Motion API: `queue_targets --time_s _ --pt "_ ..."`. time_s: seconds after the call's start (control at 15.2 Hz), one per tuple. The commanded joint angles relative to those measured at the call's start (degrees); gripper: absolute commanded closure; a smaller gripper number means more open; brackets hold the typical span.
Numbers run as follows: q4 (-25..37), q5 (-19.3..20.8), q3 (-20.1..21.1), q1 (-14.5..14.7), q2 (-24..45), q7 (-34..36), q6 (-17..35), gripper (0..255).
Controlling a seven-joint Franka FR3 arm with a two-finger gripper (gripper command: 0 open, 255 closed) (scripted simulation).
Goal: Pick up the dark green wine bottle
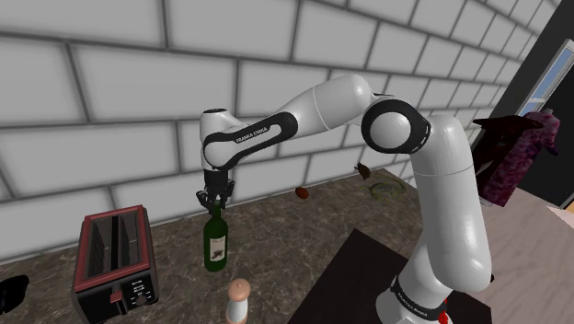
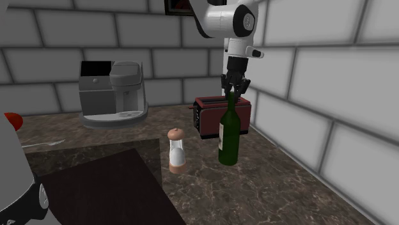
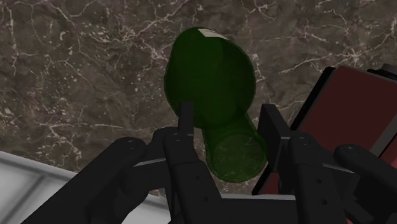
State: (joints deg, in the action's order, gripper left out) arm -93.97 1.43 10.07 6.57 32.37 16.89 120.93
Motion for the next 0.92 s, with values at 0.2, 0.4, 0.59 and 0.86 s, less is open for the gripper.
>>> queue_targets --time_s 0.2,0.4,0.59,0.86 --pt "0.0 0.0 0.0 0.0 0.1 0.0 0.0 255" --pt "0.4 -0.1 0.1 -0.1 -0.8 0.0 -1.2 255" --pt "1.0 -0.3 0.2 -0.1 -1.9 0.0 -3.0 255" --pt "2.1 -0.5 0.3 -0.2 -3.3 0.0 -5.4 255"
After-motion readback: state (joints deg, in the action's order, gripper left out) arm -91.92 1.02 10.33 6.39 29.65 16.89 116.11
